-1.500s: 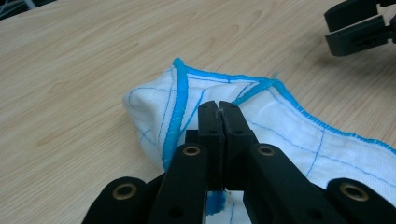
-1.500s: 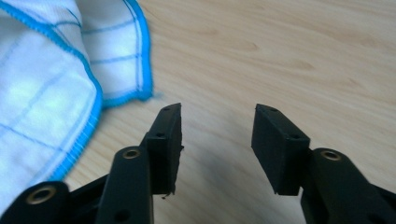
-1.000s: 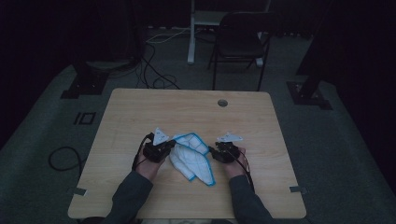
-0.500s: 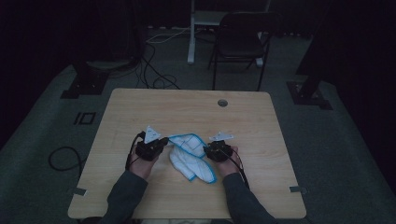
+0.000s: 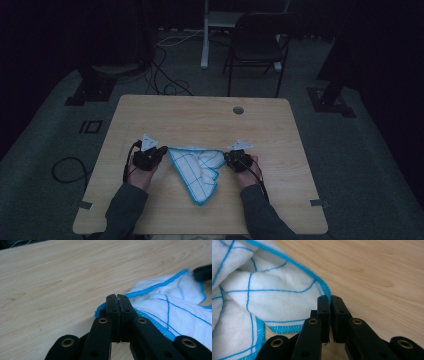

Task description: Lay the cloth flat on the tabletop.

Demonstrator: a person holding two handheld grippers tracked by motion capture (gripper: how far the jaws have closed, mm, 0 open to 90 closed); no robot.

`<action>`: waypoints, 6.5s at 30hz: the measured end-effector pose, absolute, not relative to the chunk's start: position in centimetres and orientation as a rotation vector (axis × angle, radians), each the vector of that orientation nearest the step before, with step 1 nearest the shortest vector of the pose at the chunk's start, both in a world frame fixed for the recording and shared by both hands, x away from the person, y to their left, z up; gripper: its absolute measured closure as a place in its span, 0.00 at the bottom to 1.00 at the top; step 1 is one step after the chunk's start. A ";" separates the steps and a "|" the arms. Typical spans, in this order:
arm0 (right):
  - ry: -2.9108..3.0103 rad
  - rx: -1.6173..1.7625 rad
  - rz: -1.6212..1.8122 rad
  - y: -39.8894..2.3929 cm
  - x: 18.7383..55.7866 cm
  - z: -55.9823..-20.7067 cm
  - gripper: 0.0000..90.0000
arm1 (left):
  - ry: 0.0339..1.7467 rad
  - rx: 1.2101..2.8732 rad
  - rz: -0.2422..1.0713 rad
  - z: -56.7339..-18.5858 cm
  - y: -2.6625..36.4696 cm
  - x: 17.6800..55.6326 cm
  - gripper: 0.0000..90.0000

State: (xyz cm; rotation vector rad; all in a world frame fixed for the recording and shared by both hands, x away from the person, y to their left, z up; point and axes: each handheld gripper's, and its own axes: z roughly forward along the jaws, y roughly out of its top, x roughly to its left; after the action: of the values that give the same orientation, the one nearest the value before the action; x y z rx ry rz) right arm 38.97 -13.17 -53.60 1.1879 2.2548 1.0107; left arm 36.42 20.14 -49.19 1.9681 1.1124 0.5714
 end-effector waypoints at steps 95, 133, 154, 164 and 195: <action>2.152 1.164 0.884 -17.1 41.3 -49.0 0.95 | 1.081 2.156 0.487 -53.7 20.2 34.2 1.00; 2.402 0.987 1.042 -10.0 33.5 -54.3 0.71 | 1.089 2.115 0.503 -54.1 20.3 34.0 1.00; 2.425 1.029 1.037 -13.2 32.7 -54.1 0.70 | 1.092 2.115 0.517 -54.1 20.2 33.9 1.00; 2.427 1.049 1.007 -14.8 31.8 -54.0 0.70 | 1.092 2.122 0.530 -54.1 20.0 33.7 1.00; 2.416 1.097 0.951 -18.7 31.3 -53.7 0.64 | 1.051 2.127 0.453 -54.1 17.5 30.8 0.99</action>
State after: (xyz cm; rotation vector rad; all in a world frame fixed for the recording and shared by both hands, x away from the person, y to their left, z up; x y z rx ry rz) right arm 31.32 -18.67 -53.74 1.0968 2.4165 0.9508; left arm 30.76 17.48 -54.08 2.1268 1.0514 0.4534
